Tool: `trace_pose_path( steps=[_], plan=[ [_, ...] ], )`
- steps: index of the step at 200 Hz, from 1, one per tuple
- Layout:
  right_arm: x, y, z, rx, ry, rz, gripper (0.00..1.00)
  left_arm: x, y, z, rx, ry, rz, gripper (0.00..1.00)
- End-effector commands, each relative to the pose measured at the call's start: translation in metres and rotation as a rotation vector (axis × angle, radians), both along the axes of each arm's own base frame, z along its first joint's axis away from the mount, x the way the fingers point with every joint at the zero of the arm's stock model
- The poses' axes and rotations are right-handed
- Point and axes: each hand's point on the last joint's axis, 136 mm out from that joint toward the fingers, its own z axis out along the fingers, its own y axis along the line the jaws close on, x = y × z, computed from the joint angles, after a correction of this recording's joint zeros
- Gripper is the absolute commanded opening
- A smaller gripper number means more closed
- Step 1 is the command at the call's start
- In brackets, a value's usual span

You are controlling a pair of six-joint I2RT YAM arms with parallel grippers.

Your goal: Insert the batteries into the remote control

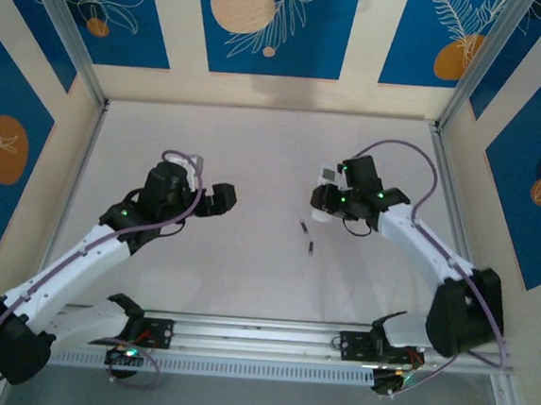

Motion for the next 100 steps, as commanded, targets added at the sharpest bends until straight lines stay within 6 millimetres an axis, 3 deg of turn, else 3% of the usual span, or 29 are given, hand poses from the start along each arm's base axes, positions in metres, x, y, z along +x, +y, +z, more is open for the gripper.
trace_pose_path(
  steps=[1,17,48,100],
  plan=[
    [-0.025,0.061,0.042,0.257,-0.038,0.233,0.51,0.010,-0.027,0.053,-0.177,-0.045,-0.050,0.95],
    [-0.040,0.086,0.060,0.313,-0.059,0.340,0.51,0.015,-0.042,0.071,-0.223,-0.035,-0.098,0.86],
    [-0.065,0.122,0.076,0.341,-0.062,0.496,0.51,0.021,-0.064,0.078,-0.287,0.017,-0.157,0.74],
    [-0.075,0.147,0.089,0.372,-0.092,0.574,0.51,0.023,-0.071,0.049,-0.311,0.144,-0.133,0.65]
  ],
)
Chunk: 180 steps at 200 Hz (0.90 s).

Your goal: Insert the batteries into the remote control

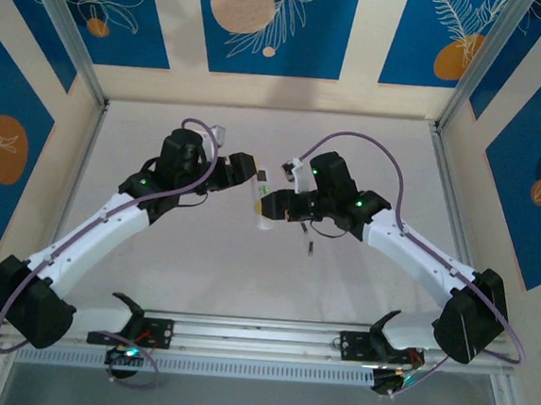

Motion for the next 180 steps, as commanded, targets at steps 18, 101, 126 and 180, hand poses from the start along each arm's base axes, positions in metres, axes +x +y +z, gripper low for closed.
trace_pose_path(
  steps=[18,101,126,180],
  plan=[
    [-0.002,0.019,0.026,0.078,-0.049,0.074,0.51,-0.009,-0.016,-0.001,-0.104,0.071,-0.061,0.52],
    [0.004,0.014,0.033,-0.056,-0.138,-0.031,0.79,0.000,0.009,-0.036,0.025,0.218,0.103,0.11],
    [0.007,-0.001,0.035,-0.241,-0.437,-0.157,0.86,0.005,0.019,-0.047,0.026,0.353,0.217,0.13],
    [0.009,0.031,-0.003,-0.580,-0.893,-0.022,0.85,0.008,0.022,-0.061,0.008,0.493,0.289,0.15]
  ],
)
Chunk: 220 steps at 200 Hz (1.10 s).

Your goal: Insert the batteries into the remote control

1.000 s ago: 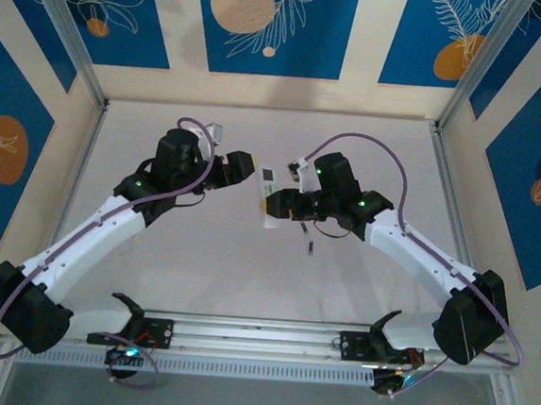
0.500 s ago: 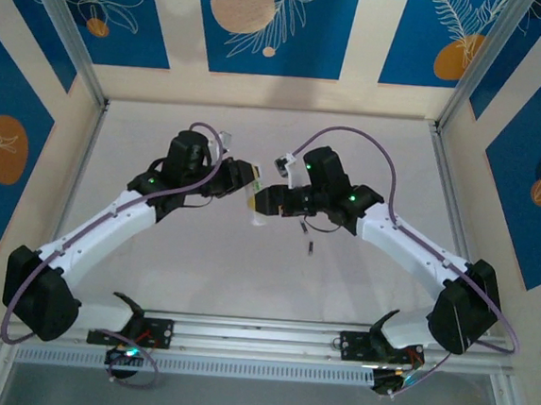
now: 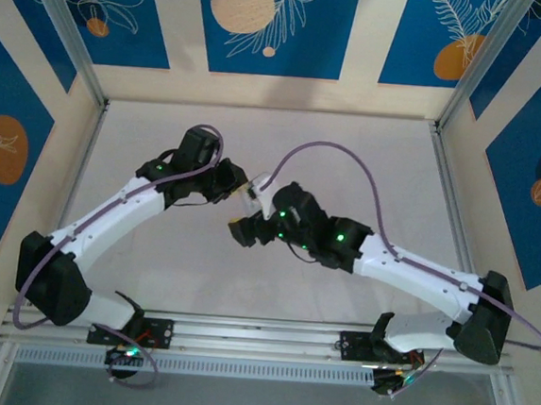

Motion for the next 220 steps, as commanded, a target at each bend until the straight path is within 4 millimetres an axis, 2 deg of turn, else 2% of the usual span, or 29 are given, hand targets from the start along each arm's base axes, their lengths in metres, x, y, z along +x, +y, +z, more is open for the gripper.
trace_pose_path(
  steps=[1,12,29,41,56,79,91,109,124,139,154,171,190,207,220],
  plan=[
    [0.032,-0.006,-0.021,-0.234,-0.233,-0.079,0.85,0.000,0.010,0.002,-0.008,0.058,0.083,0.15],
    [0.043,-0.005,-0.029,-0.298,-0.277,-0.117,0.78,0.000,0.013,0.003,-0.001,0.060,0.102,0.15],
    [0.058,-0.005,-0.033,-0.388,-0.373,-0.202,0.58,-0.001,0.016,0.006,0.002,0.047,0.109,0.15],
    [0.063,-0.001,-0.034,-0.414,-0.429,-0.210,0.52,-0.001,0.019,0.006,0.007,0.041,0.118,0.15],
    [0.062,0.004,-0.035,-0.404,-0.440,-0.206,0.47,-0.001,0.023,0.002,0.008,0.050,0.136,0.15],
    [0.051,0.011,-0.036,-0.324,-0.380,-0.157,0.33,0.000,0.027,0.000,0.003,0.055,0.150,0.16],
    [0.043,0.015,-0.039,-0.267,-0.309,-0.141,0.24,0.003,0.027,0.003,-0.012,0.027,0.149,0.25],
    [0.027,0.025,-0.044,-0.156,-0.187,-0.087,0.21,0.017,0.025,0.022,-0.081,-0.102,0.119,0.60],
    [0.018,0.031,-0.040,-0.039,-0.056,-0.053,0.20,0.029,0.036,0.045,-0.107,-0.263,0.104,0.77],
    [0.015,0.030,-0.025,0.126,0.137,-0.014,0.21,0.033,0.063,0.074,-0.068,-0.438,0.111,0.86],
    [0.019,0.025,0.002,0.326,0.340,0.018,0.21,0.026,0.091,0.096,-0.022,-0.557,0.117,0.87],
    [0.029,0.017,0.030,0.479,0.494,0.032,0.21,0.012,0.101,0.120,-0.031,-0.695,0.051,0.88],
    [0.039,0.009,0.060,0.615,0.578,0.057,0.21,-0.001,0.093,0.133,-0.099,-0.747,-0.050,0.89],
    [0.048,0.005,0.084,0.753,0.633,0.082,0.21,-0.003,0.078,0.142,-0.199,-0.748,-0.121,0.89],
    [0.054,0.004,0.099,0.847,0.668,0.110,0.20,-0.005,0.069,0.155,-0.316,-0.798,-0.150,0.89]
  ],
)
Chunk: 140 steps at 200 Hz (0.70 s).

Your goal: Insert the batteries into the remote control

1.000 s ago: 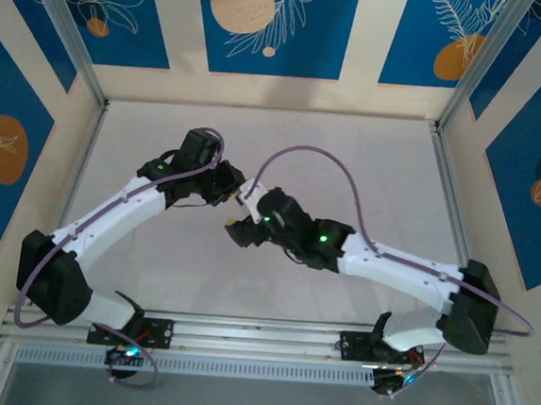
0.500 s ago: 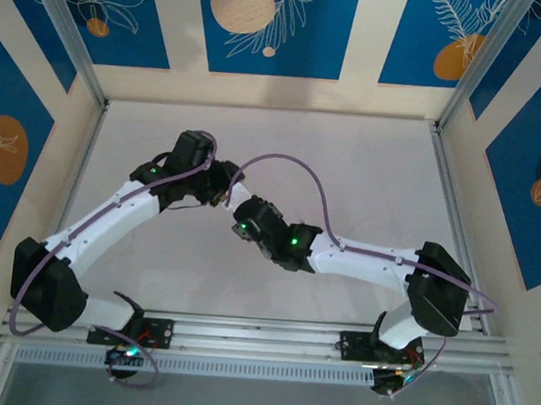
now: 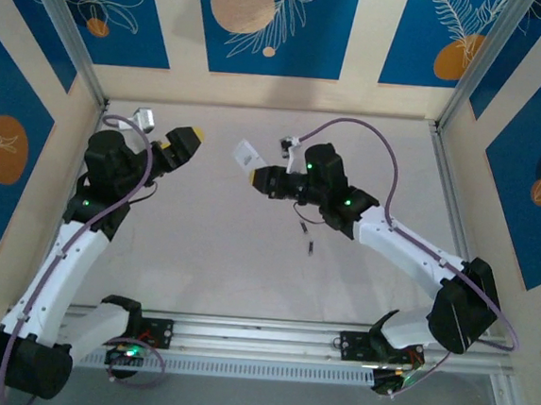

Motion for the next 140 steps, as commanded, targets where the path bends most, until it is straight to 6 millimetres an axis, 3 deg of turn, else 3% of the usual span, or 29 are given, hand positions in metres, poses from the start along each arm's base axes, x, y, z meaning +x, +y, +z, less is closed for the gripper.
trace_pose_path(
  steps=[1,22,48,66,87,110,140],
  plan=[
    [-0.019,0.010,0.065,0.306,0.100,0.149,0.20,-0.007,-0.028,0.013,-0.107,-0.100,-0.207,0.89],
    [-0.018,0.016,0.081,0.382,0.117,0.175,0.20,-0.007,-0.033,0.030,-0.229,-0.157,-0.250,0.85],
    [-0.019,0.029,0.086,0.396,0.110,0.189,0.21,0.000,-0.041,0.015,-0.176,-0.066,-0.255,0.83],
    [-0.020,0.040,0.088,0.404,0.119,0.212,0.20,-0.003,-0.045,0.021,-0.186,-0.086,-0.259,0.80],
    [-0.019,0.050,0.088,0.416,0.125,0.228,0.20,-0.010,-0.056,0.031,-0.243,-0.112,-0.315,0.65],
    [-0.016,0.060,0.083,0.425,0.156,0.248,0.20,-0.013,-0.068,0.028,-0.249,-0.095,-0.340,0.47],
    [-0.021,0.070,0.071,0.434,0.200,0.287,0.21,-0.014,-0.055,0.034,-0.268,-0.140,-0.247,0.25]
  ],
)
